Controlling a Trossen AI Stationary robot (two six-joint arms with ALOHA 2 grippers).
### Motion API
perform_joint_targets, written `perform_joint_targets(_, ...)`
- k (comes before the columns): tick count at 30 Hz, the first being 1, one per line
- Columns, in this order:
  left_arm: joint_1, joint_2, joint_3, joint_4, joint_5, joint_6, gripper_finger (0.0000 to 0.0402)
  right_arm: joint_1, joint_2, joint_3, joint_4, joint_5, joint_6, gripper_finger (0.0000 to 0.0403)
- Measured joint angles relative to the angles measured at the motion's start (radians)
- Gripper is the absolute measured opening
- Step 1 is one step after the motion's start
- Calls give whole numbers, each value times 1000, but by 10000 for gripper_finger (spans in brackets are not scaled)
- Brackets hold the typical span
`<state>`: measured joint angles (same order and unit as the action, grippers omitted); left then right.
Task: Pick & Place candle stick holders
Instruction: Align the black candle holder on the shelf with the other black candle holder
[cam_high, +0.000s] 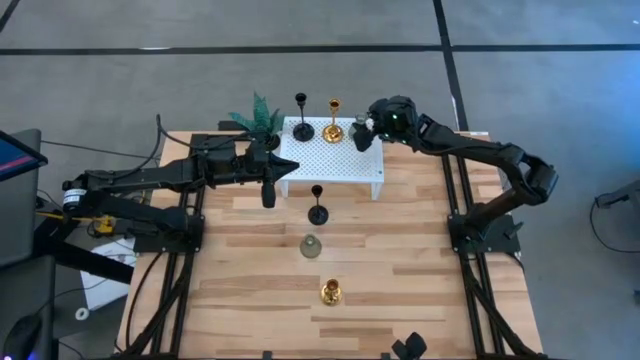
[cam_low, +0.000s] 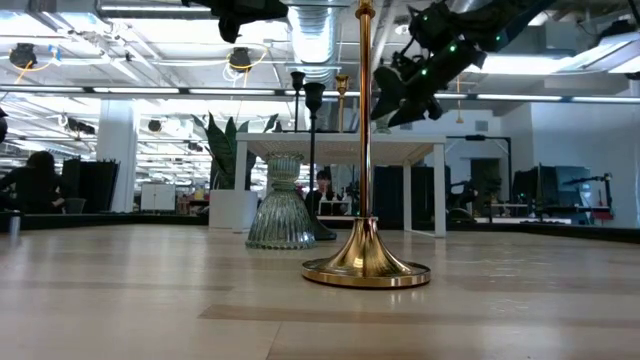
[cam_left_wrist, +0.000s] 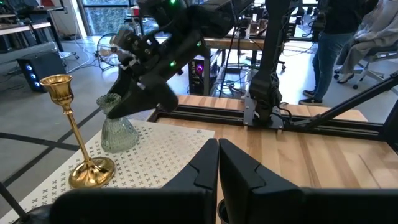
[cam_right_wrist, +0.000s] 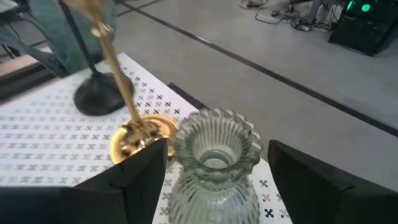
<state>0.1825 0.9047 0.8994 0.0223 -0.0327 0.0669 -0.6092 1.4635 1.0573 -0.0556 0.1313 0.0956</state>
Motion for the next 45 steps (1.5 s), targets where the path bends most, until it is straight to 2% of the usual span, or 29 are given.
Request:
perform_joint_targets(4,0,0,0,0,0,0,12,13,-58,2,-57,-3,1,272)
perform_joint_targets(12,0,0,0,-1,0,-4,12,85,-209,22,-368,-12,3,271)
perform_joint_targets(15,0,0,0,-1,0,-4,12,128,-269,22,-430,-64,26,271)
perform_joint_targets(24,-12,0,0,-1,0,-4,12,260,-407,22,-474,-336,142,271)
perform_joint_targets(28,-38,0,0,-1,0,-4,12,342,-430,22,-491,-370,142,267)
perform_joint_targets(38,-127,0,0,-1,0,-4,12,550,-411,23,-555,-370,143,208)
perform_joint_targets(45,-190,0,0,-1,0,-4,12,630,-368,24,-550,-368,220,159)
